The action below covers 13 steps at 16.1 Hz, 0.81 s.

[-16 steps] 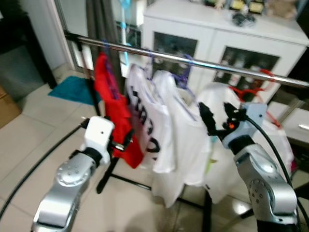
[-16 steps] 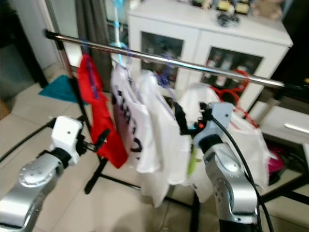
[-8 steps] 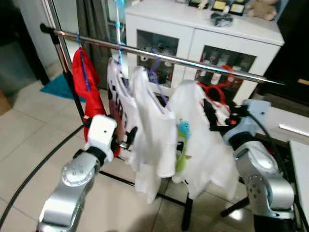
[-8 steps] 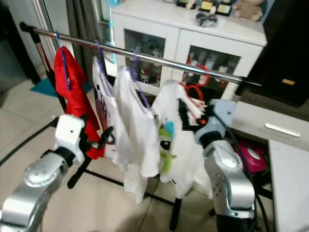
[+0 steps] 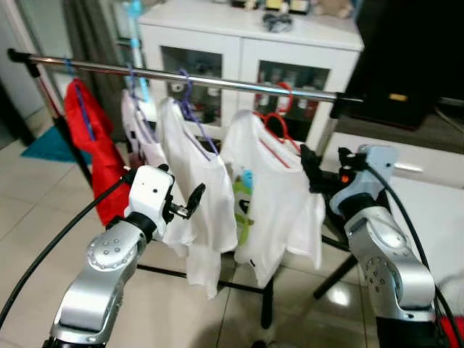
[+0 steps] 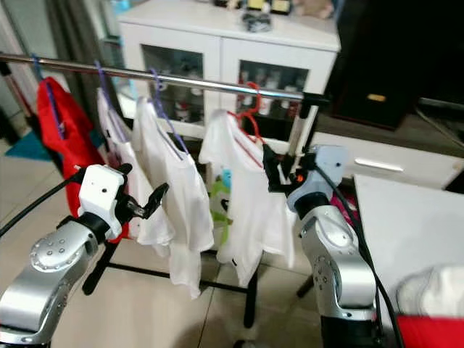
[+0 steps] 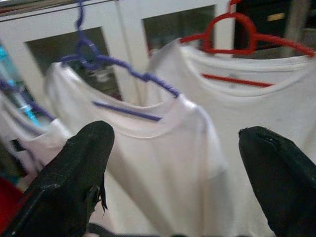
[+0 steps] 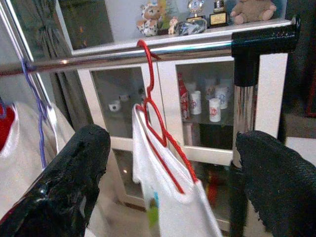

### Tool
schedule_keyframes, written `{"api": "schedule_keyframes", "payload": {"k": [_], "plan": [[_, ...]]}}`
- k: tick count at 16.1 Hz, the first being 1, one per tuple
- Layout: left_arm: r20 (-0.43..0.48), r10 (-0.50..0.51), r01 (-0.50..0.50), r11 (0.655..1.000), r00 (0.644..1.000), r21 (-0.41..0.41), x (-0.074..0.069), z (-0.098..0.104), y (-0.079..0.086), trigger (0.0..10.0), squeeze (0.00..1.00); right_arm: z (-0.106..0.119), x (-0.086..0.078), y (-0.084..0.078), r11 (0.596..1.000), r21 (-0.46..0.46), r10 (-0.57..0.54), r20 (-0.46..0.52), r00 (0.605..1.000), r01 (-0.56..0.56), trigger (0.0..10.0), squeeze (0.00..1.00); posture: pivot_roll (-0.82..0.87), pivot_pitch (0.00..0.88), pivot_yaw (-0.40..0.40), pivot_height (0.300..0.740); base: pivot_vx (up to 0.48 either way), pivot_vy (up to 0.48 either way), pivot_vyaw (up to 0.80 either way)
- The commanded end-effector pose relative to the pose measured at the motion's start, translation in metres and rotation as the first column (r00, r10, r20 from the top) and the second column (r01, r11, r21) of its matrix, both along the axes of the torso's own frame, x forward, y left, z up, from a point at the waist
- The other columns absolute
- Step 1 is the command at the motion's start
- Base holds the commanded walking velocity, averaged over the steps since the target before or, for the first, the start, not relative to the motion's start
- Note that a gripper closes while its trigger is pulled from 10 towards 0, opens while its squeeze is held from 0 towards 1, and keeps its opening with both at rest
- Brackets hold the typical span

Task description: Hang hanger

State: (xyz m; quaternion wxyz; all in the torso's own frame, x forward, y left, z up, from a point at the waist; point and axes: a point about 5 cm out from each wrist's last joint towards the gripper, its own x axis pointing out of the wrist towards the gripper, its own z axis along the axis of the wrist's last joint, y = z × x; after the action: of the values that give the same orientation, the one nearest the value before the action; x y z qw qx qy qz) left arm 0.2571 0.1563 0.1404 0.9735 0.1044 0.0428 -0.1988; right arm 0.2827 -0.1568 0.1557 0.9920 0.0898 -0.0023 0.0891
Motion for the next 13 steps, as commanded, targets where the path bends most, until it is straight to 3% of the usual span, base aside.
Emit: {"api": "schedule_keyframes", "payload": {"k": [1,3,5,7,9,13], "plan": [[0.004,-0.046,0.046,0.999,0.999,-0.017,-0.001,0.003,-0.003,10.0,0.0,0.005,0.005,0.002,0.999,-0.044,0.02,0.022,1.0,-0.019,10.0,0.0,-0.01,0.0,-0.012,0.74,0.0,0.0,0.0],[-0.011,-0.108,0.109,0.994,0.994,0.015,-0.004,0.003,-0.006,10.0,0.0,0.008,0.011,0.003,0.992,-0.087,0.09,0.037,0.995,-0.086,10.0,1.0,-0.01,0.0,-0.01,0.74,0.0,0.0,0.0],[-0.02,-0.164,0.164,0.986,0.986,0.009,-0.006,0.002,-0.008,10.0,0.0,0.009,0.021,0.006,0.976,-0.154,0.161,0.023,0.987,-0.156,10.0,1.0,-0.01,0.0,-0.008,0.74,0.0,0.0,0.0],[-0.026,-0.197,0.197,0.98,0.98,0.019,-0.009,0.002,-0.006,10.0,0.0,0.015,0.043,0.0,0.971,-0.206,0.133,0.037,0.99,-0.123,10.0,1.0,-0.01,0.0,-0.008,0.74,0.0,0.0,0.0],[-0.036,-0.169,0.17,0.985,0.985,0.036,-0.008,0.002,-0.002,10.0,0.0,0.018,0.055,-0.002,0.978,-0.191,0.092,0.039,0.995,-0.083,10.0,1.0,0.01,0.0,-0.014,0.74,0.0,0.0,0.0],[-0.009,-0.126,0.126,0.992,0.992,0.025,-0.006,0.003,-0.003,10.0,0.0,0.011,0.062,0.012,0.986,-0.128,0.107,0.036,0.994,-0.102,10.0,1.0,0.02,0.0,-0.024,0.74,0.0,0.0,0.0]]}}
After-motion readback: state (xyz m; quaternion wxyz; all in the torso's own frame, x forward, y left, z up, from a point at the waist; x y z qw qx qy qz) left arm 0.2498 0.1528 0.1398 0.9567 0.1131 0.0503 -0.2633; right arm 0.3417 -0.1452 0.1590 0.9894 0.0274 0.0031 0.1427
